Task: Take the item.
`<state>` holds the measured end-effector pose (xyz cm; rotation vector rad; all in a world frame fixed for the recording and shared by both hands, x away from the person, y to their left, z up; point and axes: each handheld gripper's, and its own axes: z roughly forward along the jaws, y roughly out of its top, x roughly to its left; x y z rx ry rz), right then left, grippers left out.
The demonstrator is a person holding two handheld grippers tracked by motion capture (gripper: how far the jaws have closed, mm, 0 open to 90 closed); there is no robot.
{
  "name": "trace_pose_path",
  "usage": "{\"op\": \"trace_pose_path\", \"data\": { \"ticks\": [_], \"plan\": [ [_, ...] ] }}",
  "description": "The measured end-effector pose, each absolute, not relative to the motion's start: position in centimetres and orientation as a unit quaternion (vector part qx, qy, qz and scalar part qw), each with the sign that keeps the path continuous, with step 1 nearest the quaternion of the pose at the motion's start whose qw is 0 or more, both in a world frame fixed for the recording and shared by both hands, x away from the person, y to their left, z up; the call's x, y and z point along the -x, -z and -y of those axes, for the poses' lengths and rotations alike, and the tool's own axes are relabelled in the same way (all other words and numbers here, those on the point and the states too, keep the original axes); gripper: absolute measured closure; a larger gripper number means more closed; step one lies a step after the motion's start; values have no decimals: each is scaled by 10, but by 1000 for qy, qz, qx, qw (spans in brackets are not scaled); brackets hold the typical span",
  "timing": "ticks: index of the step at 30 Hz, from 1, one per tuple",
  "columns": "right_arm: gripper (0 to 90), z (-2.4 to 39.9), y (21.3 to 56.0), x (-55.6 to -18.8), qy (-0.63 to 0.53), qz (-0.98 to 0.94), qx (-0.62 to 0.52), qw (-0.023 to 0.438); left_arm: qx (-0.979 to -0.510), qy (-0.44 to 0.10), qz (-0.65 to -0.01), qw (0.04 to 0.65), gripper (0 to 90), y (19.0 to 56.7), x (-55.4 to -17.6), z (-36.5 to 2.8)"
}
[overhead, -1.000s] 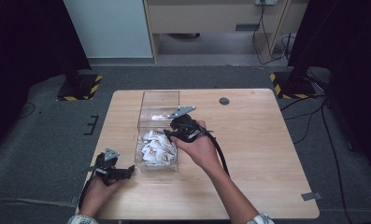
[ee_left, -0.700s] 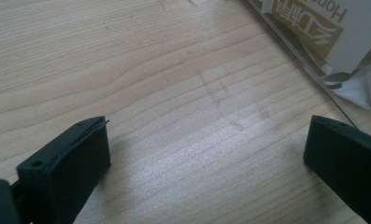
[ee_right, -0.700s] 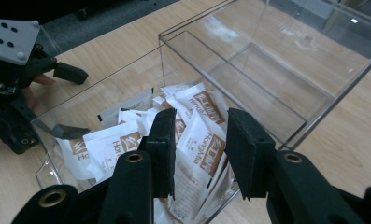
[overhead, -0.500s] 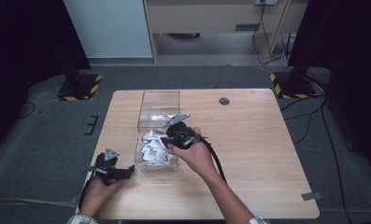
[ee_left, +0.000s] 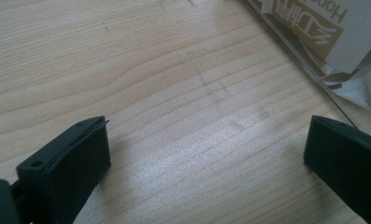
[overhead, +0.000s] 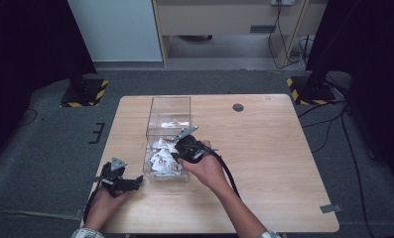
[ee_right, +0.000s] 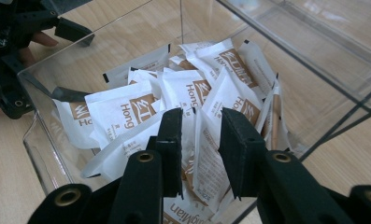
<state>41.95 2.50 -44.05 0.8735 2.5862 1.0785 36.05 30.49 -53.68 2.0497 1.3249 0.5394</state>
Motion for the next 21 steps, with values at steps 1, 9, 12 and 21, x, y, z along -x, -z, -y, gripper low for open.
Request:
{"op": "trace_pose_path", "data": {
  "ticks": [1,9,12,21],
  "plan": [
    [724,-27,442,-419,-363,-878,-294,102,-778,-205,-503,316,0,537,-361,-305],
    [880,-28,445,-419,-355,-884,-287,102,-778,-205,-503,316,0,537,-361,-305],
    [897,-28,445,-419,-357,-884,-286,101,-778,-205,-503,316,0,537,-361,-305],
    [897,-20,427,-417,-394,-866,-294,96,-778,-205,-503,316,0,537,-361,-305]
  ]
}}
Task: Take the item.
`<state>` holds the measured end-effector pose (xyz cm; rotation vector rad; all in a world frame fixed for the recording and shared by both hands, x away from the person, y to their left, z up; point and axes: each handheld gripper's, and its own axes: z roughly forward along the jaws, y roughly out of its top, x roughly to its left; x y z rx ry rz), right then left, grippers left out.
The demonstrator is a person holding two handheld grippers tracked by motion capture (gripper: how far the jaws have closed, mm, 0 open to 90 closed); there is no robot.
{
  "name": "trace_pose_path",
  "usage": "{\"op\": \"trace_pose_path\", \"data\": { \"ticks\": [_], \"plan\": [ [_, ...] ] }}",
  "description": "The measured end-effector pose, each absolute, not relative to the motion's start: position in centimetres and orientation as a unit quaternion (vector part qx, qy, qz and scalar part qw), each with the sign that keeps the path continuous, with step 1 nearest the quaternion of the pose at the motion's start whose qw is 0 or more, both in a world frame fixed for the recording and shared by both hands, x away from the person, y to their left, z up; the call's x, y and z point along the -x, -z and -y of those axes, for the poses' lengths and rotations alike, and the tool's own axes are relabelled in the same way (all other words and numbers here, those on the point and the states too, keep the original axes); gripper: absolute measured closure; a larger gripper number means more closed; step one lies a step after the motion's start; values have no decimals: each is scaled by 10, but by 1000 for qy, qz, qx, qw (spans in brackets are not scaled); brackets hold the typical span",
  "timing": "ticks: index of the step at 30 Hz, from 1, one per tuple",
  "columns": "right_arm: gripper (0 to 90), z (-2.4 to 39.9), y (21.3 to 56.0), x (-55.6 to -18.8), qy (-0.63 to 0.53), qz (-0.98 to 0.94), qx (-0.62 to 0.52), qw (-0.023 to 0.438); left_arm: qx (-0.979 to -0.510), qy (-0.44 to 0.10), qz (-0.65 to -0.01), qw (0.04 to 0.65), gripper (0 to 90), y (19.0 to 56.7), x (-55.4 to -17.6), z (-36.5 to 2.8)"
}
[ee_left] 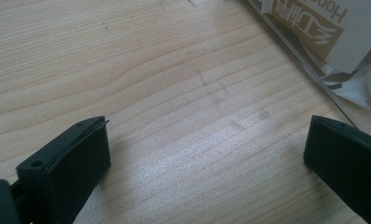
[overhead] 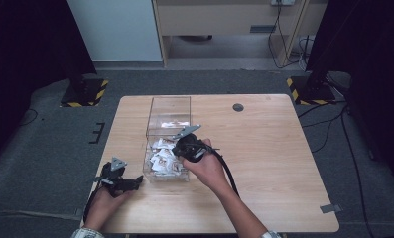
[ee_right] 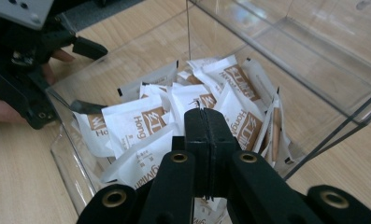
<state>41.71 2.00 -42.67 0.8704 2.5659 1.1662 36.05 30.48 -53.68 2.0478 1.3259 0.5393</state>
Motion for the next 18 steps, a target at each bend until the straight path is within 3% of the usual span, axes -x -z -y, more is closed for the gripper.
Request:
{"op": "trace_pose_path", "data": {
  "ticks": [18],
  "plan": [
    [897,-11,396,-416,-427,-848,-296,108,-778,-205,-503,316,0,537,-361,-305]
  ]
}}
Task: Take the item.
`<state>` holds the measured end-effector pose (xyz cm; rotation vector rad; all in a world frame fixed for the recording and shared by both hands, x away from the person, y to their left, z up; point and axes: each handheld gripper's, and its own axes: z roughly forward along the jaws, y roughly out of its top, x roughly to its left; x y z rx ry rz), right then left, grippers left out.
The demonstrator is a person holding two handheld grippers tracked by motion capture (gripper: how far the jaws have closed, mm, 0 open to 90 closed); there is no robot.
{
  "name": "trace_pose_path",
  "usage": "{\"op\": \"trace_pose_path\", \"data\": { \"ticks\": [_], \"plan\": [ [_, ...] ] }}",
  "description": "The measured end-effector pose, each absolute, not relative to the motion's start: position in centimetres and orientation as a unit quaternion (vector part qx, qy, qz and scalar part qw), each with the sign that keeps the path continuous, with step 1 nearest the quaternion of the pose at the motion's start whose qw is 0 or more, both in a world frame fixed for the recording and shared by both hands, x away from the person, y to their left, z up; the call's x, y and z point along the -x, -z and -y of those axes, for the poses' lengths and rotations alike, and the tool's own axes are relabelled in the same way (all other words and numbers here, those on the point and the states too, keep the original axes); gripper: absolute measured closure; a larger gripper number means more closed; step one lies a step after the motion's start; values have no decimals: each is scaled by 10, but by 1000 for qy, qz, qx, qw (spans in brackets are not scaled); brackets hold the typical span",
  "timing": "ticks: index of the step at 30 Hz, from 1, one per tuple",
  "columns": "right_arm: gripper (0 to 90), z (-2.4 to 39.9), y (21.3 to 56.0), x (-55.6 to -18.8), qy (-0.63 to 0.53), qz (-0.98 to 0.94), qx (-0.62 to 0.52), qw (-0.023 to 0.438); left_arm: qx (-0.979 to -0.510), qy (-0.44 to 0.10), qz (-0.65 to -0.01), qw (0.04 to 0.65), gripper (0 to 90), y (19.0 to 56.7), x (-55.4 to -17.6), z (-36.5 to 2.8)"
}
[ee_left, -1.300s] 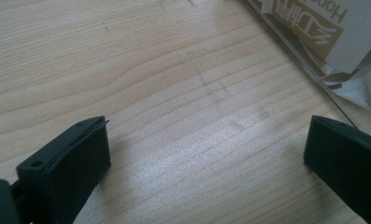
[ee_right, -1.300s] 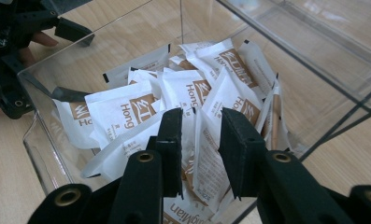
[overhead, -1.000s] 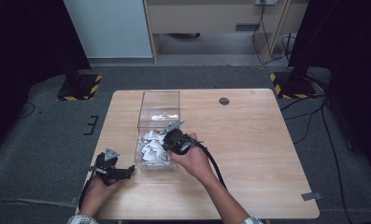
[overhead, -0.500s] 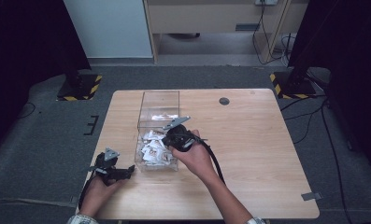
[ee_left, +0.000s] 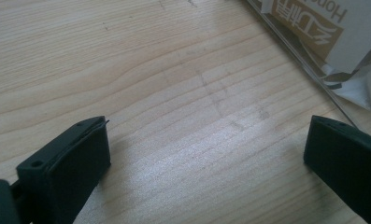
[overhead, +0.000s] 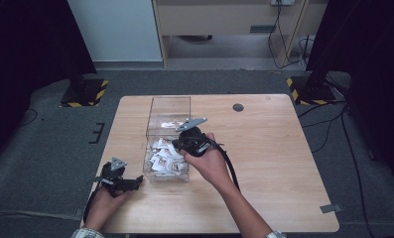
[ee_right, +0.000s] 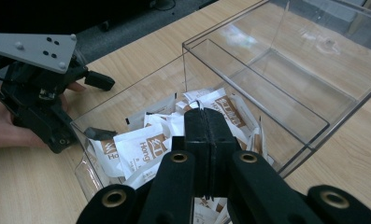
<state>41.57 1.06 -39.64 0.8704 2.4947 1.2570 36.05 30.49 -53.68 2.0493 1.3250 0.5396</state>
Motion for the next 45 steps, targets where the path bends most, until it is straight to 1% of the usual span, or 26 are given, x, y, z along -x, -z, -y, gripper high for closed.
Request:
{"op": "trace_pose_path", "data": {
  "ticks": [14,27,36,45],
  "plan": [
    [897,1,383,-417,-442,-837,-302,116,-778,-205,-504,316,0,537,-361,-305],
    [897,34,371,-420,-438,-830,-319,136,-778,-205,-503,316,0,537,-361,-305],
    [898,54,370,-423,-434,-826,-329,147,-778,-205,-503,316,0,537,-361,-305],
    [899,73,381,-427,-425,-821,-350,151,-778,-205,-503,316,0,537,-361,-305]
  ]
}}
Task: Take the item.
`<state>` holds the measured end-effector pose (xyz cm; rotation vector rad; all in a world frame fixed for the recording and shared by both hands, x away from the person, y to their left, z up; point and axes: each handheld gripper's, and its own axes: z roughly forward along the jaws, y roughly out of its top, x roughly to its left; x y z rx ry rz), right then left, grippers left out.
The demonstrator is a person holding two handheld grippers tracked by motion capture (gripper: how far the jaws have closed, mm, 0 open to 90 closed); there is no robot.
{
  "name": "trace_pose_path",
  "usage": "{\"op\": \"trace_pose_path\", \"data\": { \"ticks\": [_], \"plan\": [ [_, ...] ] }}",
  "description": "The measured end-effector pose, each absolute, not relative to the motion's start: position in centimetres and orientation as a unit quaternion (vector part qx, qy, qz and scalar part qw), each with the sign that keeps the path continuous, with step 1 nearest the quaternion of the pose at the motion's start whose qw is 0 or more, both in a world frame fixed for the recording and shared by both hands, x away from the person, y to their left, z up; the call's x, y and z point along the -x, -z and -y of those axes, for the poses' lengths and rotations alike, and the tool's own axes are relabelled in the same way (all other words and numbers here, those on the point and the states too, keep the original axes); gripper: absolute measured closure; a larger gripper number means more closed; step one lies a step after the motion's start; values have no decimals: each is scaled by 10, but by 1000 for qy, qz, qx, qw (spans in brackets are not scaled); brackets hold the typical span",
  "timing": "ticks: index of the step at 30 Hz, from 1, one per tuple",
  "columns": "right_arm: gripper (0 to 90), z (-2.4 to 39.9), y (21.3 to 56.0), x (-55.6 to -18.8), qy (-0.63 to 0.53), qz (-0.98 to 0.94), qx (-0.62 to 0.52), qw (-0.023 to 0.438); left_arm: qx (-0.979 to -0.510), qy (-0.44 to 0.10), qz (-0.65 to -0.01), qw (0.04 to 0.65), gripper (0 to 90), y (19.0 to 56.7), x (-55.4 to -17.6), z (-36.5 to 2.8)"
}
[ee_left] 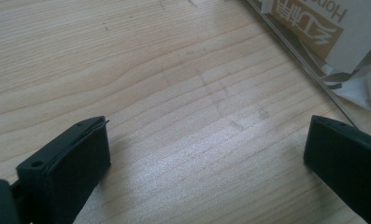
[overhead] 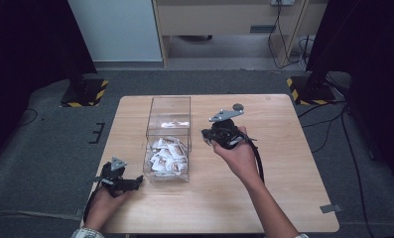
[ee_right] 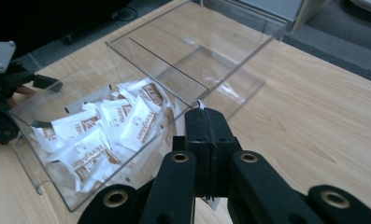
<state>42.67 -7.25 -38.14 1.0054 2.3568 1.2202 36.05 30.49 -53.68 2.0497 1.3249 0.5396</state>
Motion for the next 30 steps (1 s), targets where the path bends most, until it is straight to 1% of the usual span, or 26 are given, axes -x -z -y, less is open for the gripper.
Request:
{"op": "trace_pose_path", "data": {
  "ticks": [15,30],
  "plan": [
    [899,105,395,-430,-417,-811,-379,158,-778,-205,-503,315,0,537,-361,-305],
    [899,116,396,-431,-413,-809,-387,161,-778,-205,-503,316,0,537,-361,-305]
  ]
}}
